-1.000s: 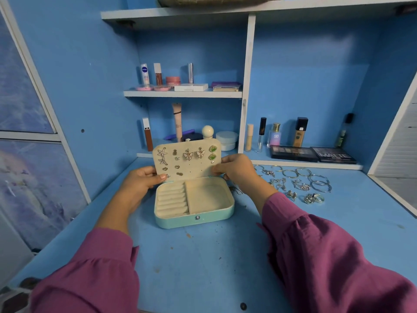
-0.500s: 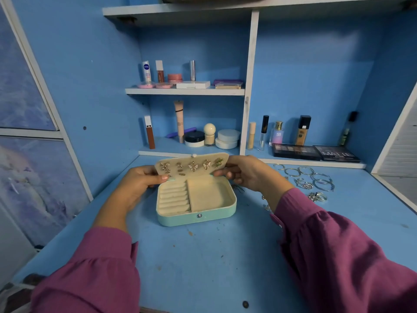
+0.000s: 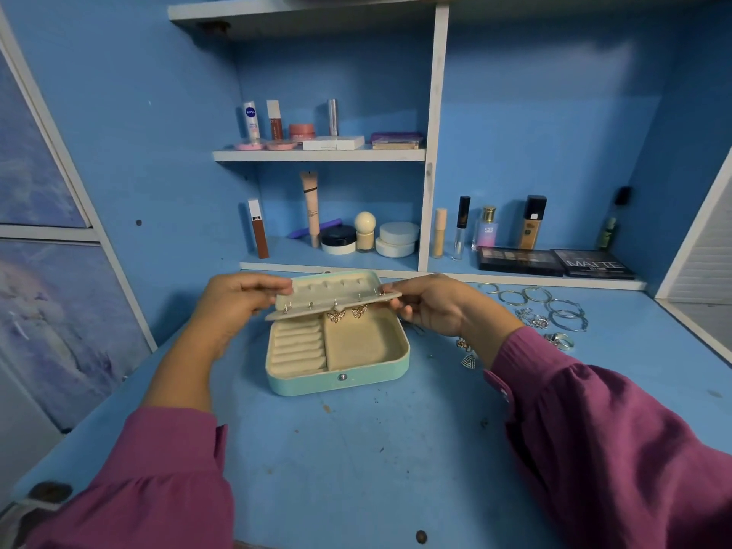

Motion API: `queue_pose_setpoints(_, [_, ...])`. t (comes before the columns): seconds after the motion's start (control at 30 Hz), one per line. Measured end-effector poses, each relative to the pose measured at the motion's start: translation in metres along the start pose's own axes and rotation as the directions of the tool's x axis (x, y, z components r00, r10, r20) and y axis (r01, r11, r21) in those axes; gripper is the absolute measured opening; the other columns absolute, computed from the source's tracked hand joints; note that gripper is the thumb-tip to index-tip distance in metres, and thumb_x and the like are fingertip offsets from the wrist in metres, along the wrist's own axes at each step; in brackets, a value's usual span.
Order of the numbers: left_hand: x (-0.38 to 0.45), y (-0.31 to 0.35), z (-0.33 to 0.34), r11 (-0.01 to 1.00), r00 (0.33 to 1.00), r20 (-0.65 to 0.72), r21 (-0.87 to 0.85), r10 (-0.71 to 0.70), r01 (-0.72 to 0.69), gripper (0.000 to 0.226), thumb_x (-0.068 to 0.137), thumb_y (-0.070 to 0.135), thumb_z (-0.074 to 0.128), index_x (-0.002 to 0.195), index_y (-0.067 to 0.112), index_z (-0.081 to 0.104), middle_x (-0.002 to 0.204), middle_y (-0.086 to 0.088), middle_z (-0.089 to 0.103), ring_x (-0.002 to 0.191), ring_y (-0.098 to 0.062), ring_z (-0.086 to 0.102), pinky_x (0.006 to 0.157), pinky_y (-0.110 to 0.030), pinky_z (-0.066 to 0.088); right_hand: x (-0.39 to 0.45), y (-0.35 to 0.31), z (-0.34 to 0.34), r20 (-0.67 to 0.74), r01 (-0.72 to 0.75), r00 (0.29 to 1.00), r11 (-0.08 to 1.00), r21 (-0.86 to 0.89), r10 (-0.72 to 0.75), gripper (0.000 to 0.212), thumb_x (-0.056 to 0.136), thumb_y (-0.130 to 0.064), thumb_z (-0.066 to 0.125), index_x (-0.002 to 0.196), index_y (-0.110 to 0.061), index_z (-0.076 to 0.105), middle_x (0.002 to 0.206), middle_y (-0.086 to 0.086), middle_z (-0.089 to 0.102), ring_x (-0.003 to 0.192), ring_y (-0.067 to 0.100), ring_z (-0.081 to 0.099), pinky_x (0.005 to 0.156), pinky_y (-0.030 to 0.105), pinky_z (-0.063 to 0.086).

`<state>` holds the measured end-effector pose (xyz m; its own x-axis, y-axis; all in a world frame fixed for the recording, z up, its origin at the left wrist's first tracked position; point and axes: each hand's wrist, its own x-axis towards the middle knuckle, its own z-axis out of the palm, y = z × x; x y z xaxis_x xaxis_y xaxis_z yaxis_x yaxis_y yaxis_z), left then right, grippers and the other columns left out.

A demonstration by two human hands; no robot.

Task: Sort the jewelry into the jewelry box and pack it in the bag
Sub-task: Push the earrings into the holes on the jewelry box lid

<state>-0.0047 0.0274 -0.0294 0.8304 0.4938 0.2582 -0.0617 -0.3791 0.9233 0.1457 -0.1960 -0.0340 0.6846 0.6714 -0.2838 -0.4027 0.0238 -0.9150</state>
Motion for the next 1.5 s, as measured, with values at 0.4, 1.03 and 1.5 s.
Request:
queue_pose_setpoints(0.4, [-0.049, 0.069, 0.112, 0.571, 0.649, 0.318, 0.311, 0.691, -0.760, 0.014, 0.081, 0.025, 0.063, 0.084, 0.022, 0.076, 0.074, 0.013, 0.067, 0.079, -0.008, 0.047, 0.078, -0.024, 0.038, -0.004, -0.002, -0.002, -0.123, 0.037, 0.991, 0.994, -0.104, -0.050, 0.027, 0.099, -0.004, 0.038, 0.074, -0.007, 0.048, 0.039, -0.002, 0.056, 0.034, 0.004, 0.053, 0.036, 0.011, 0.042])
queue_pose_setpoints(1.03, [-0.065, 0.047, 0.159, -0.064, 0.629, 0.665, 0.706, 0.402, -0.705, 0.021, 0.041, 0.016, 0.079, 0.052, 0.019, 0.061, 0.052, 0.003, 0.053, 0.068, -0.020, 0.055, 0.066, -0.028, 0.044, -0.010, 0.000, 0.002, 0.072, -0.009, 0.997, 1.000, 0.010, 0.008, 0.016, 0.092, -0.004, 0.053, 0.081, 0.000, 0.064, 0.061, 0.003, 0.063, 0.048, 0.010, 0.061, 0.050, 0.018, 0.053])
queue_pose_setpoints(1.5, [-0.065, 0.041, 0.156, 0.020, 0.578, 0.599, 0.685, 0.555, -0.728, 0.025, 0.046, 0.008, 0.077, 0.063, 0.016, 0.063, 0.061, 0.001, 0.055, 0.068, -0.022, 0.055, 0.062, -0.029, 0.046, -0.006, 0.000, 0.000, 0.062, -0.030, 0.998, 0.999, -0.033, 0.032, 0.008, 0.090, -0.007, 0.059, 0.088, -0.002, 0.066, 0.072, 0.005, 0.063, 0.057, 0.013, 0.062, 0.056, 0.021, 0.055])
